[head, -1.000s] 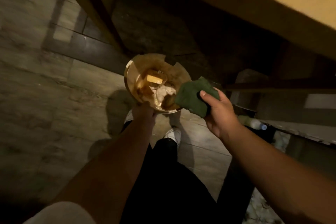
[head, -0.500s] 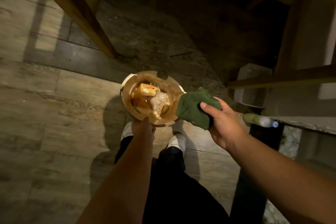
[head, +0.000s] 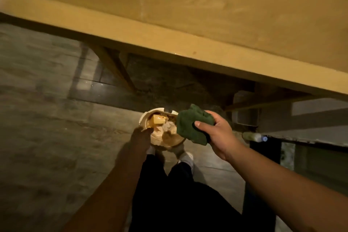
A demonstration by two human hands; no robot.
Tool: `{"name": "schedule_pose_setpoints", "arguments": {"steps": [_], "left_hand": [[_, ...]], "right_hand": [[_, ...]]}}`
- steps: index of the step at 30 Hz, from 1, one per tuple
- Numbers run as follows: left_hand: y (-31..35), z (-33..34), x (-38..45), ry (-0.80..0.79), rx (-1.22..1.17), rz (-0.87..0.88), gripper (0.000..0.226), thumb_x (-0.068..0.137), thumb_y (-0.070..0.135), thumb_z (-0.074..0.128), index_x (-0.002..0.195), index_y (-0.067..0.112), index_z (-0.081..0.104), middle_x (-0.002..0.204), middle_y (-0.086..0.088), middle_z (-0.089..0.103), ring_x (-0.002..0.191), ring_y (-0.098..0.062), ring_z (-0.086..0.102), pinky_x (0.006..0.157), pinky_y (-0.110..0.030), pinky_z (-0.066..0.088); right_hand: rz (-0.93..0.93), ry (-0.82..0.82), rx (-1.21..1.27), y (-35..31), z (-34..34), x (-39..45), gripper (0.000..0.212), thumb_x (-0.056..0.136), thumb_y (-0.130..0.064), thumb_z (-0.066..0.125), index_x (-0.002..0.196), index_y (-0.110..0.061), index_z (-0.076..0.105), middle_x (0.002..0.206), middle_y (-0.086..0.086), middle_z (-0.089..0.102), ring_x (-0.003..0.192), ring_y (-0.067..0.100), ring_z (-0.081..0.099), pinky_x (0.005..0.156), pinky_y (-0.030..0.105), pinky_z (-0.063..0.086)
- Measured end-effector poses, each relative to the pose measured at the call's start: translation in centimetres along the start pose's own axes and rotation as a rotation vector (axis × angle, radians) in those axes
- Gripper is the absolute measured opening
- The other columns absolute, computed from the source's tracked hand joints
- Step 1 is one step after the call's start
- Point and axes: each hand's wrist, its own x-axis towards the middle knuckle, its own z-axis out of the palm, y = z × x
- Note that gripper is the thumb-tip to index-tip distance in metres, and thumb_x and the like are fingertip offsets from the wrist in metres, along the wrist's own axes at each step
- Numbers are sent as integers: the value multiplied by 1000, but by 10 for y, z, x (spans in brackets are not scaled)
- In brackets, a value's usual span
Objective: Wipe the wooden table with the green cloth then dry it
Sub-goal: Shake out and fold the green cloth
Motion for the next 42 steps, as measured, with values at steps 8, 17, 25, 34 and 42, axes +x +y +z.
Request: {"name": "schedule_pose_setpoints", "arguments": {"steps": [8,17,25,34,42], "left_hand": [[105,-7,-198,-210,523,871,49,92,21,68,139,25,54,140,5,55,127,-5,50,104,-22,43],[153,-20,-299,-9,889,1252,82,82,44,77,149,33,32,137,1,62,125,-15,57,100,-27,45],[174,-38,-356,79,1159,1297,19,90,42,68,103,29,68,91,9,66,85,-11,59,76,-38,54],[216,-62,-379,-101,1259,1103,14,95,36,64,85,35,55,87,8,59,78,-7,55,61,-24,42],[270,-116,-333,-437,949,824,11,92,23,68,94,13,62,91,-3,70,85,-19,69,70,-30,56]], "right_hand": [[-300,-211,-209,-105,5,-131,41,82,-2,76,114,-23,65,110,4,71,105,21,68,87,40,58],[-573,-272,-206,-165,3,-214,58,88,-17,73,127,-52,48,122,-1,61,107,12,66,87,35,58],[-831,-281,-512,-180,5,-233,35,95,-30,64,120,-52,54,120,-14,58,108,9,59,92,41,56],[-881,-154,-1187,-210,-10,-202,24,81,-42,76,101,-38,63,118,-7,43,116,17,35,91,34,36],[-547,-468,-642,-263,33,-181,5,86,-14,72,85,-12,67,84,9,70,82,26,66,73,37,49]]}}
